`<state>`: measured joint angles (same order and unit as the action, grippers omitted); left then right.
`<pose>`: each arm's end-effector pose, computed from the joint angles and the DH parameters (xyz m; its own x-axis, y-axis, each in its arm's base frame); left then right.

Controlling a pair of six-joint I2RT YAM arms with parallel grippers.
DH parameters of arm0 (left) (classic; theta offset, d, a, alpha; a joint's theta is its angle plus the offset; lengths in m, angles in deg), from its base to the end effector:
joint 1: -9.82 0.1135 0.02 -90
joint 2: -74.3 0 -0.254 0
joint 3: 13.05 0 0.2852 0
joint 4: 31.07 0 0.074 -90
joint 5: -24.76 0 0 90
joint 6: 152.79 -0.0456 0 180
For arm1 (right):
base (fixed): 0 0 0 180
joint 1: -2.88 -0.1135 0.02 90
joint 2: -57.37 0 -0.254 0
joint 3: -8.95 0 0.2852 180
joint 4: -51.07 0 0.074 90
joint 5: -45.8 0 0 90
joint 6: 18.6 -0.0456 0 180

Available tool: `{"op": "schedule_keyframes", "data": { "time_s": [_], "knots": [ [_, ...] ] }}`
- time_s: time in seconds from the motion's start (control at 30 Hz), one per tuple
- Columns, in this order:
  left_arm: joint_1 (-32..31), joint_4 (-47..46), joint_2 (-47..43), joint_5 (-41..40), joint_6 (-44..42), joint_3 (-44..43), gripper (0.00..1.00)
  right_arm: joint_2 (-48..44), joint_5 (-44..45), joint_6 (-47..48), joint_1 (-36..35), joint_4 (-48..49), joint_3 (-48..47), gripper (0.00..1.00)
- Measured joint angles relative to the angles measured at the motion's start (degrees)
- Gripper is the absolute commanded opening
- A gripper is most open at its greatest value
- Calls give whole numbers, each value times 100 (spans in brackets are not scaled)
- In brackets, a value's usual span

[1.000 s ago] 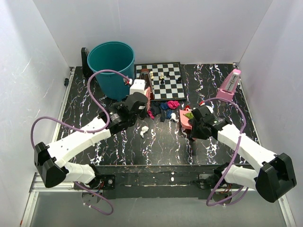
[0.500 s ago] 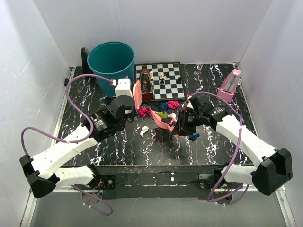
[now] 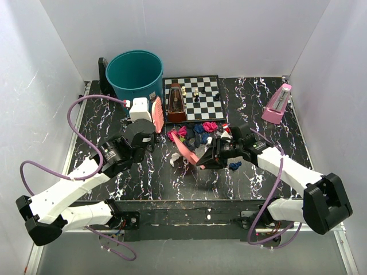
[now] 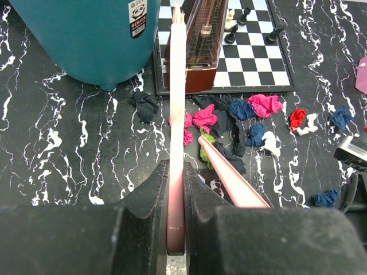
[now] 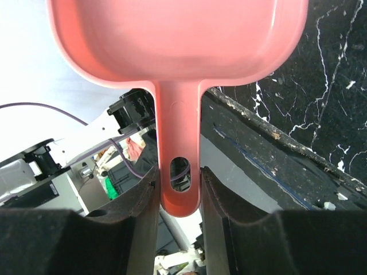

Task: Sweep away the paper scraps from the table

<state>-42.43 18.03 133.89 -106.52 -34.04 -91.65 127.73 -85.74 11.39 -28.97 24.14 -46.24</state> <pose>0.1798 -0.1830 0.3712 -0.3868 -0.0908 -0.9177 0.0669 0.9897 -0.1262 0.2305 0.1788 0.2056 -0.9887 0.1489 0.0142 0.0869 0.4944 0.8649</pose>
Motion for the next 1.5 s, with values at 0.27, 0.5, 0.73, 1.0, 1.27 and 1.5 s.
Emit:
{"op": "schedule_keyframes", "data": {
  "time_s": [0.27,0.5,0.73,1.0,1.27,1.5],
  "knots": [
    [0,61,-24,-24,22,46,0,-111,105,186,2,-584,-577,33],
    [0,68,-22,-22,26,46,0,-481,138,302,2,-498,-297,33],
    [0,79,33,-2,46,46,0,-439,393,354,2,-979,280,34],
    [0,79,96,35,66,44,0,-702,531,614,2,-1314,-57,32],
    [0,79,101,37,90,44,0,-597,953,1102,-61,-1910,-162,30],
    [0,79,107,42,92,44,0,-389,2588,2330,-935,-2822,-1335,29]
  ]
}}
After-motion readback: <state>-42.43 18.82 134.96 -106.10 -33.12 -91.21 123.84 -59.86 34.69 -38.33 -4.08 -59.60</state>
